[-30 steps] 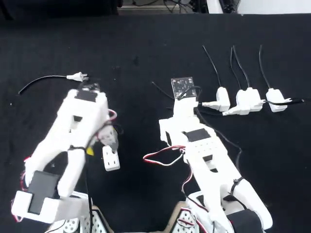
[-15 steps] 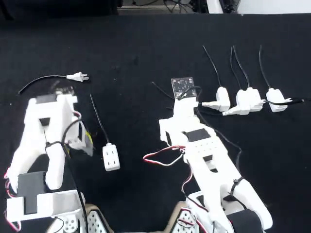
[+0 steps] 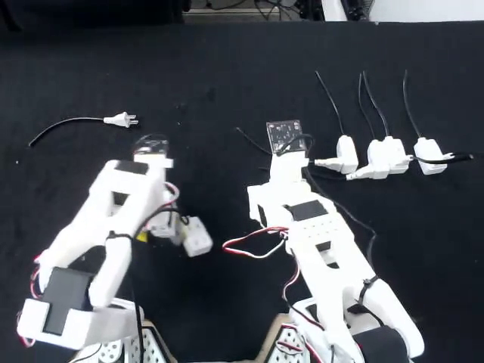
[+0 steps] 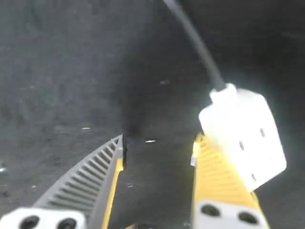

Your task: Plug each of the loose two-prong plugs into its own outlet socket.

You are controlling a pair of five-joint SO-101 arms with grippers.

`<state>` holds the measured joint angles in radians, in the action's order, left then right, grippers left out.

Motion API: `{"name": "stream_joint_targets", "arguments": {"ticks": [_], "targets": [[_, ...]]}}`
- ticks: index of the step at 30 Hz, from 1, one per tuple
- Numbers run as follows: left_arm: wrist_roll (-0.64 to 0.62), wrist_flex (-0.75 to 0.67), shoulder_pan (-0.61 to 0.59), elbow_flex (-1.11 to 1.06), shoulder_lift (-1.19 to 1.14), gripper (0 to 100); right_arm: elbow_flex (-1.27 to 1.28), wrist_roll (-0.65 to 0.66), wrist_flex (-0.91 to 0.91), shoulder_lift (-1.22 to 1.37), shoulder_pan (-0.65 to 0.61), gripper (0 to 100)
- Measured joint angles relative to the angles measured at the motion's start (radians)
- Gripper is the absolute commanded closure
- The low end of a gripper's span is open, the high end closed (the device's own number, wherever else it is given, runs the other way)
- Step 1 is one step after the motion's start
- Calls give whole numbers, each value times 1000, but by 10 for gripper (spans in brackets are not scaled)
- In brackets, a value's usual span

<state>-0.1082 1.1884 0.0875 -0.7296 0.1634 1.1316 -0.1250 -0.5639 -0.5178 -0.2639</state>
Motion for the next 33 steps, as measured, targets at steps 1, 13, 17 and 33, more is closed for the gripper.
{"name": "stream_joint_targets", "arguments": {"ticks": [1,13,17,33], "targets": [[-23,2,31,9,0,769,0,0,0,0,0,913],[-63,132,147,75,0,769,0,0,0,0,0,913],[-40,199,52,201,0,769,0,0,0,0,0,913],[-400,-370,-256,103,-127,770,0,0,0,0,0,913]]}}
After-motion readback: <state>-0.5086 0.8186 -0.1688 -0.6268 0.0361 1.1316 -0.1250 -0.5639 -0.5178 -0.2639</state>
